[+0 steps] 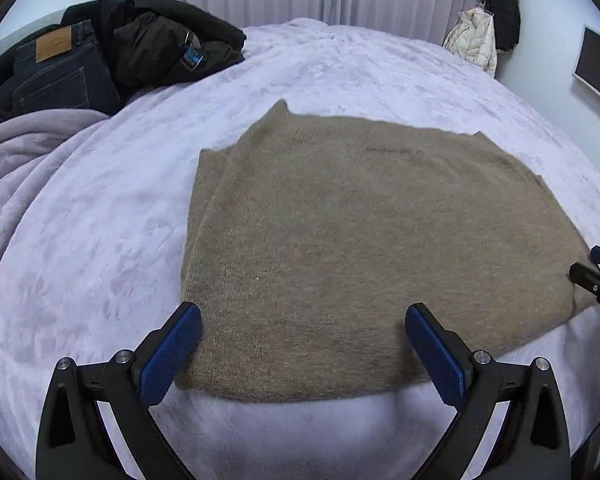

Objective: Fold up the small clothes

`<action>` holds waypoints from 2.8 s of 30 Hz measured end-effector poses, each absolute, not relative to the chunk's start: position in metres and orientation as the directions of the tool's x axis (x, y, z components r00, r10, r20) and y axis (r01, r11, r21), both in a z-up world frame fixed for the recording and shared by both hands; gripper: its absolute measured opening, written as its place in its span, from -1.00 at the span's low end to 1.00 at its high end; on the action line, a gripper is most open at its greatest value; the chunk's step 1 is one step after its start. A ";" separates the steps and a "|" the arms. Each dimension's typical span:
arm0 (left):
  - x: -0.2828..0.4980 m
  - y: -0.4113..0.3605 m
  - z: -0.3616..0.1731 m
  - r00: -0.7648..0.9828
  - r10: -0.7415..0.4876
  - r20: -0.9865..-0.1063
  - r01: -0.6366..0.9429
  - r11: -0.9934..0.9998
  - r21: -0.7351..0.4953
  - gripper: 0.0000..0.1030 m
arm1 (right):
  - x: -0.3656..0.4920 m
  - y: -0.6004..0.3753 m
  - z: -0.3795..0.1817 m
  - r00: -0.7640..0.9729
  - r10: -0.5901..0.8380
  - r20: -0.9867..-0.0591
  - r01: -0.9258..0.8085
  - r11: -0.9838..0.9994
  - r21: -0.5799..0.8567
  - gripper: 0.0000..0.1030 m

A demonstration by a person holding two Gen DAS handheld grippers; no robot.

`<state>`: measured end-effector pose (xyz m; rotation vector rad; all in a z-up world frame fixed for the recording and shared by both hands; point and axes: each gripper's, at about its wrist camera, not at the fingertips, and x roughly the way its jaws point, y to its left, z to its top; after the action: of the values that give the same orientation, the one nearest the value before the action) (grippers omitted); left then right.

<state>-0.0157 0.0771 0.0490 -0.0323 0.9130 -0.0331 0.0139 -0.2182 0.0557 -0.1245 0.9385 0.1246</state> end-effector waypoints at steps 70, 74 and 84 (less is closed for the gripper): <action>0.194 0.113 0.020 0.480 0.057 -0.875 -0.306 0.946 -0.106 1.00 | 0.222 -0.220 0.016 0.508 -0.086 -0.857 0.176 0.984 0.005 0.79; 0.137 0.128 0.050 0.542 0.041 -0.839 -0.243 0.964 -0.110 1.00 | 0.182 -0.212 0.053 0.582 -0.057 -0.811 0.156 0.987 0.043 0.80; 0.076 0.185 0.011 0.467 -0.088 -0.880 -0.247 0.942 -0.225 1.00 | 0.104 -0.117 0.019 0.543 0.003 -0.840 -0.144 0.985 -0.089 0.84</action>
<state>0.0760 0.1849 0.0110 -0.3445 1.0869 0.1002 0.1036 -0.1173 0.0188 -0.1545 0.9944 0.0880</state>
